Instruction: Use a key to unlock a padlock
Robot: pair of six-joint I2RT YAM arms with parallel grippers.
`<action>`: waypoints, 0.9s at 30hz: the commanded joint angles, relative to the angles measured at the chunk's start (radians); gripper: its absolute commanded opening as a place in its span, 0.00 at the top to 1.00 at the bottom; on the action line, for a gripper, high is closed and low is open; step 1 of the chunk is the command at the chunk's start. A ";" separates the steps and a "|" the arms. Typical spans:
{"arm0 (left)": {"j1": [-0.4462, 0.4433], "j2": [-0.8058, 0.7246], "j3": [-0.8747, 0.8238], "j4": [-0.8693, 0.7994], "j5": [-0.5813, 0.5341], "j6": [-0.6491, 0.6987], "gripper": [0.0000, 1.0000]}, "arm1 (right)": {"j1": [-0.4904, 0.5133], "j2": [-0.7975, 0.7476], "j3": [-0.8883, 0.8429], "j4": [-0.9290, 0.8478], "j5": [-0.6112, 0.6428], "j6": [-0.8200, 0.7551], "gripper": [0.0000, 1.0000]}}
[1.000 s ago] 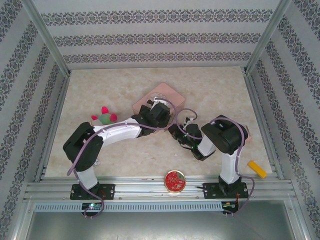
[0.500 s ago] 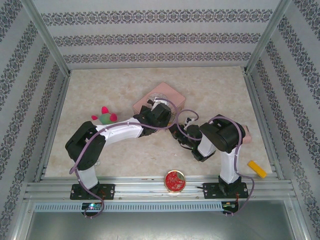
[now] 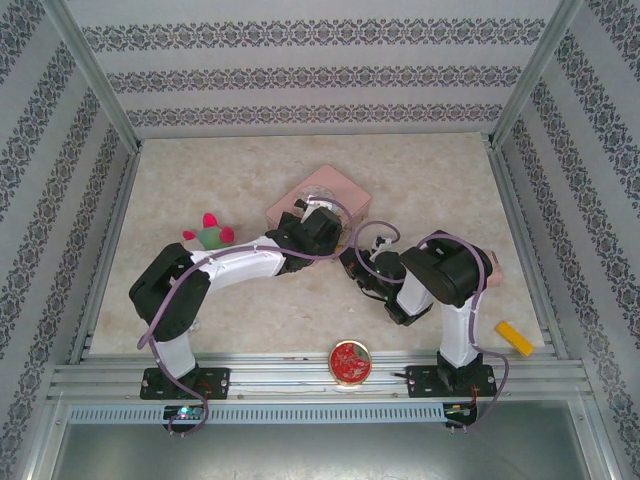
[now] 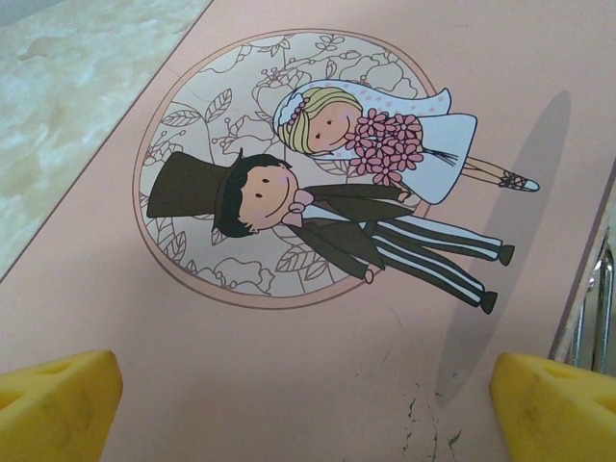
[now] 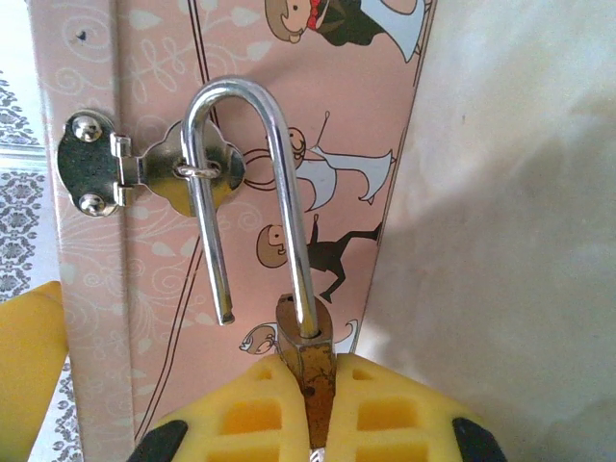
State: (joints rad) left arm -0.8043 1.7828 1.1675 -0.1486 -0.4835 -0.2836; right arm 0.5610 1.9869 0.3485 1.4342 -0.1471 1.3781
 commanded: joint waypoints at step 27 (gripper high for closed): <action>-0.006 -0.016 -0.060 -0.116 -0.022 0.008 0.01 | -0.007 0.045 0.041 -0.049 0.149 0.074 1.00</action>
State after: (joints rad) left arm -0.8043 1.7641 1.1446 -0.1490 -0.5018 -0.2893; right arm 0.5674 2.0060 0.3824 1.4292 -0.1123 1.4117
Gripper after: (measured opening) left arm 0.990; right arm 0.050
